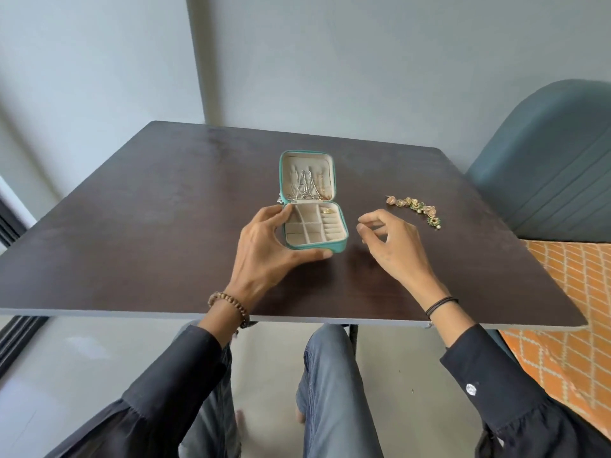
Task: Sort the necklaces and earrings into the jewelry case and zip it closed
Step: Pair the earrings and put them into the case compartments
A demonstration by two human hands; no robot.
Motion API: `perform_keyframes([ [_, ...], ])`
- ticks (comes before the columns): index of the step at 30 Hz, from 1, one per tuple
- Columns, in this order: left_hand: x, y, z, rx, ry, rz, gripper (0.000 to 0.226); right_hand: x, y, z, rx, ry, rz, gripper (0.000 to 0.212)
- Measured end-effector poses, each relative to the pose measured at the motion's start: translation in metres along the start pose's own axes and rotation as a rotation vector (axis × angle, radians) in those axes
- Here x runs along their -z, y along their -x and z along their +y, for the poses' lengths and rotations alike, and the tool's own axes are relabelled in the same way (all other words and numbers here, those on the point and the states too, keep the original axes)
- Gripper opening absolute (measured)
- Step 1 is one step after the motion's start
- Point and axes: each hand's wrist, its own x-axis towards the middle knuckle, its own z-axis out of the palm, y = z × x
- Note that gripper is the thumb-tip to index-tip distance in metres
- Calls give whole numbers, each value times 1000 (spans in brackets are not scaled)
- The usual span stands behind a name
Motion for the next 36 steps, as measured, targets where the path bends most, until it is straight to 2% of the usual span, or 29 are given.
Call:
perform_keyframes([
  [14,-55,-11,12,-10,-3,-151,111,48,-30,73,-111,132,82,14],
  [20,-61,-18,9,-2,-27,-165,112,55,-56,107,-107,328,117,23],
  [24,-64,-18,6,2,-39,-169,111,61,-68,114,-111,349,118,28],
  [30,-64,-25,3,7,-64,-229,112,67,-70,107,-238,231,-87,56],
  [36,-63,-27,1,-1,-84,-255,111,68,-52,109,-150,40,-53,48],
])
